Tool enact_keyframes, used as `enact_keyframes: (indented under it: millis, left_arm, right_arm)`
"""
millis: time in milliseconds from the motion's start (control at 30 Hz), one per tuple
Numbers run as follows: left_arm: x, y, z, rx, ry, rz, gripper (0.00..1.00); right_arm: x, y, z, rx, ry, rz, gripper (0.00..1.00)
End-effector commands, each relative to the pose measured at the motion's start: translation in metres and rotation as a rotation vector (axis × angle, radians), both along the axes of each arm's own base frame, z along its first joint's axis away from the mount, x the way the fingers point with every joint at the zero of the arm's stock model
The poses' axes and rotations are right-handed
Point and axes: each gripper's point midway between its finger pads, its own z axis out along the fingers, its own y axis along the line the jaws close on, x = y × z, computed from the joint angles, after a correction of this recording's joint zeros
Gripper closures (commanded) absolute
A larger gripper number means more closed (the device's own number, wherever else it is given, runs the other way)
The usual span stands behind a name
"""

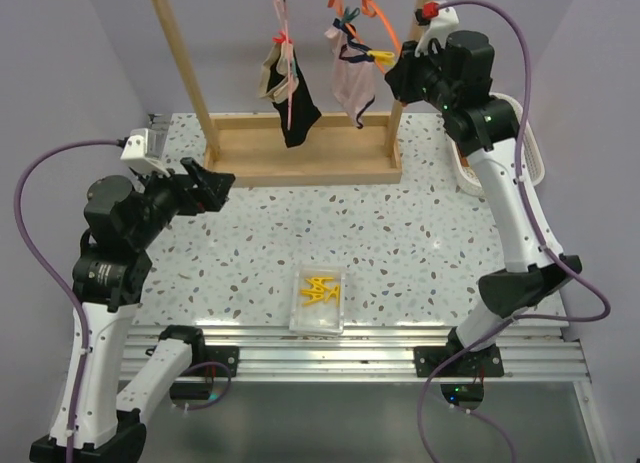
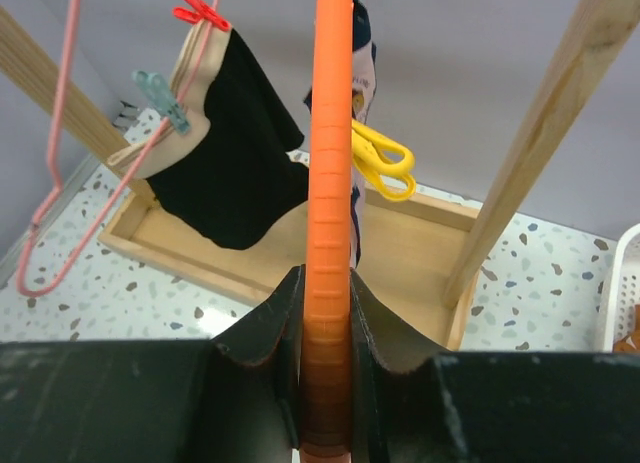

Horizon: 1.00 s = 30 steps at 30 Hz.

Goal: Remove the underwear clipped to the hanger

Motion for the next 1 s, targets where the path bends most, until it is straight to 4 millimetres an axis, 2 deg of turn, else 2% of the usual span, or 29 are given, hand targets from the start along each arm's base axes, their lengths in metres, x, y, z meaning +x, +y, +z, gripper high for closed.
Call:
enact_keyframes:
  millis: [0, 67, 167, 233, 333, 433, 467, 500, 567, 600, 633, 667, 733, 767, 900, 967]
  left_arm:
    - [-0.003, 0.005, 0.027, 0.021, -0.07, 0.022, 0.0]
    - [-0.001, 0.006, 0.027, 0.024, -0.068, 0.027, 0.0]
    - [0.001, 0.005, 0.026, 0.023, -0.063, 0.022, 0.0]
    - [0.001, 0.004, 0.028, 0.022, -0.067, 0.021, 0.0]
    - [0.003, 0.004, 0.024, 0.026, -0.059, 0.02, 0.0]
    - [0.003, 0.004, 0.024, 0.026, -0.059, 0.02, 0.0]
    - [0.003, 0.003, 0.025, 0.026, -0.059, 0.017, 0.0]
    - [0.002, 0.003, 0.026, 0.024, -0.062, 0.016, 0.0]
    - [0.001, 0.002, 0.032, 0.019, -0.075, 0.007, 0.0]
    - [-0.001, 0.0, 0.034, 0.021, -0.083, -0.005, 0.0]
    - [-0.002, -0.001, 0.038, 0.019, -0.092, -0.01, 0.0]
    - [-0.003, -0.001, 0.04, 0.019, -0.1, -0.013, 0.0]
    - [-0.003, -0.003, 0.041, 0.021, -0.109, -0.024, 0.0]
    - [-0.002, -0.004, 0.042, 0.021, -0.111, -0.03, 0.0]
    - [0.001, -0.009, 0.044, 0.014, -0.116, -0.057, 0.0]
    - [0.004, -0.012, 0.042, 0.014, -0.112, -0.073, 0.0]
  right_arm:
    - [-0.034, -0.016, 0.096, 0.147, -0.281, -0.053, 1.0]
    - [-0.035, -0.016, 0.098, 0.162, -0.287, -0.054, 1.0]
    - [-0.031, -0.015, 0.087, 0.151, -0.258, -0.057, 1.0]
    - [-0.032, -0.017, 0.091, 0.174, -0.289, -0.068, 1.0]
    - [-0.022, -0.013, 0.073, 0.169, -0.251, -0.067, 1.0]
    - [-0.02, -0.01, 0.078, 0.208, -0.265, -0.061, 1.0]
    - [-0.019, -0.008, 0.074, 0.215, -0.26, -0.06, 1.0]
    - [-0.024, -0.009, 0.08, 0.235, -0.274, -0.059, 1.0]
    - [-0.027, -0.007, 0.076, 0.24, -0.265, -0.044, 1.0]
    - [-0.031, -0.008, 0.08, 0.258, -0.284, -0.04, 1.0]
    - [-0.044, -0.012, 0.091, 0.274, -0.315, -0.037, 1.0]
    - [-0.044, -0.012, 0.077, 0.274, -0.298, -0.04, 1.0]
    - [-0.057, -0.017, 0.087, 0.308, -0.338, -0.037, 1.0]
    - [-0.059, -0.017, 0.082, 0.303, -0.33, -0.037, 1.0]
    - [-0.068, -0.023, 0.081, 0.32, -0.344, -0.052, 1.0]
    - [-0.064, -0.023, 0.073, 0.317, -0.335, -0.063, 1.0]
